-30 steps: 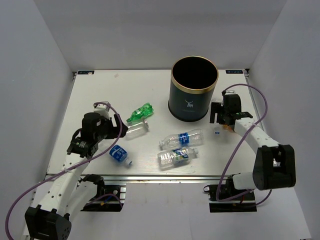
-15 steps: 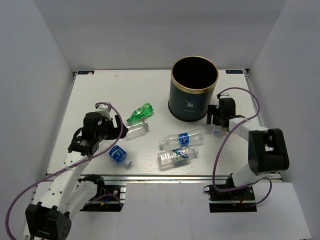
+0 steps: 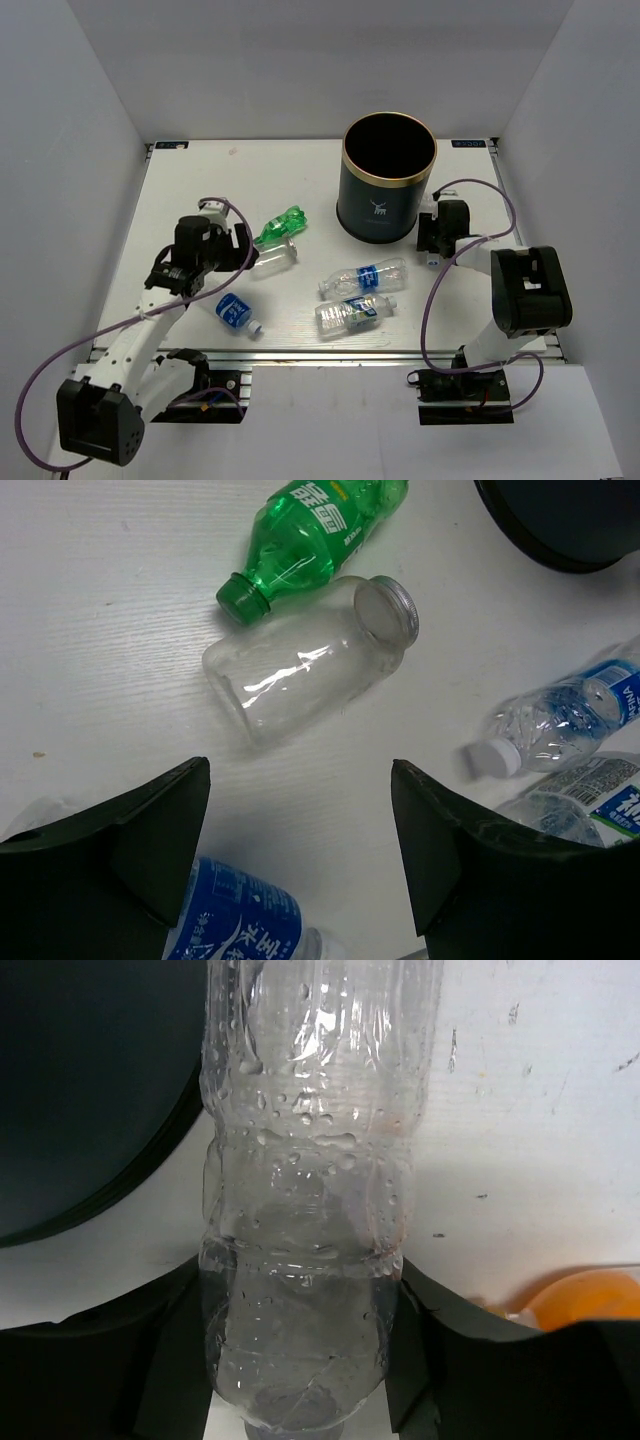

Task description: Put the plastic bottles in the bin

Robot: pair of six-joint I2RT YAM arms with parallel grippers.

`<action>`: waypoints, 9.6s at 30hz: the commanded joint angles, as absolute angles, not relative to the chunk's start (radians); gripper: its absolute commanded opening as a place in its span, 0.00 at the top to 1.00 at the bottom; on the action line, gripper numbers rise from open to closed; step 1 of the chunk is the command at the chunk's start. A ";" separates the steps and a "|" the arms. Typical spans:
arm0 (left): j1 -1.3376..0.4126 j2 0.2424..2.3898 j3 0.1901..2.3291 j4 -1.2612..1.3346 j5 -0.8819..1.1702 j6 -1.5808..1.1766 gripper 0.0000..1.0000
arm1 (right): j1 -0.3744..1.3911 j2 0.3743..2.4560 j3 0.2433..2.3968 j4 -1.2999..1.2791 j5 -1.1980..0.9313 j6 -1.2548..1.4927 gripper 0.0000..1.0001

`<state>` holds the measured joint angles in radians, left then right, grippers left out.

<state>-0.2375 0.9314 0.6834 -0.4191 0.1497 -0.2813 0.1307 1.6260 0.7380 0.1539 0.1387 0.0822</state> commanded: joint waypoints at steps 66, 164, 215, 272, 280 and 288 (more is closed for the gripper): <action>-0.379 1.334 0.977 -0.430 0.182 0.284 0.01 | 0.236 1.462 1.511 0.078 -0.268 0.215 0.10; -0.787 0.904 1.024 -0.238 -0.063 -0.138 0.00 | 0.275 0.649 0.446 0.221 -0.945 0.041 0.32; -0.753 0.531 0.747 -0.535 -0.386 -0.253 0.00 | 0.911 1.453 0.755 -0.443 -0.193 -0.924 0.32; -0.753 0.850 0.669 -1.011 -0.568 -1.192 0.00 | 0.390 1.441 1.231 0.422 0.008 -0.127 0.10; -0.753 0.991 0.614 -0.957 -0.600 -1.275 0.00 | 0.383 1.088 0.901 0.621 -0.040 0.084 0.10; -0.742 1.199 0.623 -0.852 -0.643 -1.308 0.00 | 0.391 0.729 0.571 0.657 -0.227 0.210 0.10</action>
